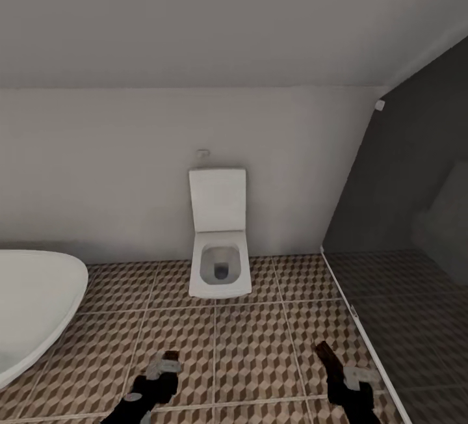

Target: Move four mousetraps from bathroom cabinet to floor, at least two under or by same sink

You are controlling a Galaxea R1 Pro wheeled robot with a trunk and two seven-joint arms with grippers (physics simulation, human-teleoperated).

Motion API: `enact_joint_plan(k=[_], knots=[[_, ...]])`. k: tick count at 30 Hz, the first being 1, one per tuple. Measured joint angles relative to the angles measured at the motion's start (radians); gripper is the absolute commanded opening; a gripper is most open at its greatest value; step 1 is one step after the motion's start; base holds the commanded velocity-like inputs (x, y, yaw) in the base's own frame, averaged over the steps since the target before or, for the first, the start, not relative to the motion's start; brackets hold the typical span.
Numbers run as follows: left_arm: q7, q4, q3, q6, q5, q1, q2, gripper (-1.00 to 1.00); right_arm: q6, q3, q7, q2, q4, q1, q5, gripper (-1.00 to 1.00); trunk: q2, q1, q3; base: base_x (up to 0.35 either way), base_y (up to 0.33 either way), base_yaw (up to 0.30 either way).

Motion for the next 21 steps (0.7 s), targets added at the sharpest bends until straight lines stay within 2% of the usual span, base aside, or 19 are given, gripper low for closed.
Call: enact_joint_plan(k=[2, 3, 6, 8, 10, 11, 12, 14, 15, 17, 21], knots=[[0.078, -0.090, -0.001, 0.118, 0.000, -0.006, -0.033, -1.00, 0.081, 0.000, -0.002, 0.000, -0.070, -0.047, 0.001, -1.00, 0.000, 0.000, 0.000, 0.000, 0.000, 0.000], [0.134, -0.132, -0.001, 0.171, 0.000, -0.024, -0.058, -1.00, 0.119, 0.000, -0.003, 0.000, -0.092, -0.090, -0.001, -1.00, 0.000, 0.000, 0.000, 0.000, 0.000, 0.000], [0.194, -0.178, 0.000, 0.218, -0.001, -0.102, -0.096, -1.00, 0.158, 0.000, -0.006, 0.001, -0.109, -0.158, -0.005, -1.00, 0.000, 0.000, 0.000, 0.000, 0.000, 0.000], [0.208, -0.179, 0.000, 0.229, 0.000, -0.159, -0.110, -1.00, 0.161, 0.000, -0.021, 0.001, -0.119, -0.183, -0.006, -1.00, 0.000, 0.000, 0.000, 0.000, 0.000, 0.000], [0.208, -0.151, -0.001, 0.225, 0.002, -0.178, -0.116, -1.00, 0.139, 0.001, -0.045, 0.003, -0.117, -0.190, -0.003, -1.00, 0.000, 0.000, 0.000, 0.000, 0.000, 0.000], [0.207, -0.125, -0.002, 0.213, 0.001, -0.182, -0.118, -1.00, 0.117, 0.002, -0.055, 0.005, -0.108, -0.192, -0.001, -1.00, 0.000, 0.000, 0.000, 0.000, 0.000, 0.000], [0.206, -0.062, -0.002, 0.108, 0.002, -0.188, -0.119, -1.00, 0.066, 0.004, -0.071, 0.023, -0.064, -0.194, 0.005, -1.00, 0.000, 0.000, -0.001, 0.000, 0.000, 0.000], [0.209, -0.029, -0.003, -0.001, 0.002, -0.189, -0.119, -1.00, 0.042, 0.004, -0.076, 0.052, -0.015, -0.194, 0.013, -1.00, 0.000, 0.000, 0.000, 0.000, 0.000, 0.000], [0.211, -0.016, -0.003, -0.035, 0.002, -0.190, -0.119, -1.00, 0.036, 0.004, -0.078, 0.068, 0.002, -0.195, 0.016, -1.00, 0.000, 0.000, 0.000, 0.000, 0.000, 0.000], [0.215, 0.011, -0.003, -0.067, 0.002, -0.190, -0.119, -1.00, 0.032, 0.004, -0.078, 0.086, 0.021, -0.195, 0.019, -1.00, 0.000, 0.000, 0.000, 0.000, 0.000, 0.000], [0.217, 0.049, -0.004, -0.085, 0.002, -0.190, -0.120, -1.00, 0.057, 0.002, -0.076, 0.102, 0.033, -0.195, 0.018, -1.00, 0.000, 0.000, 0.000, 0.000, 0.000, 0.000]])
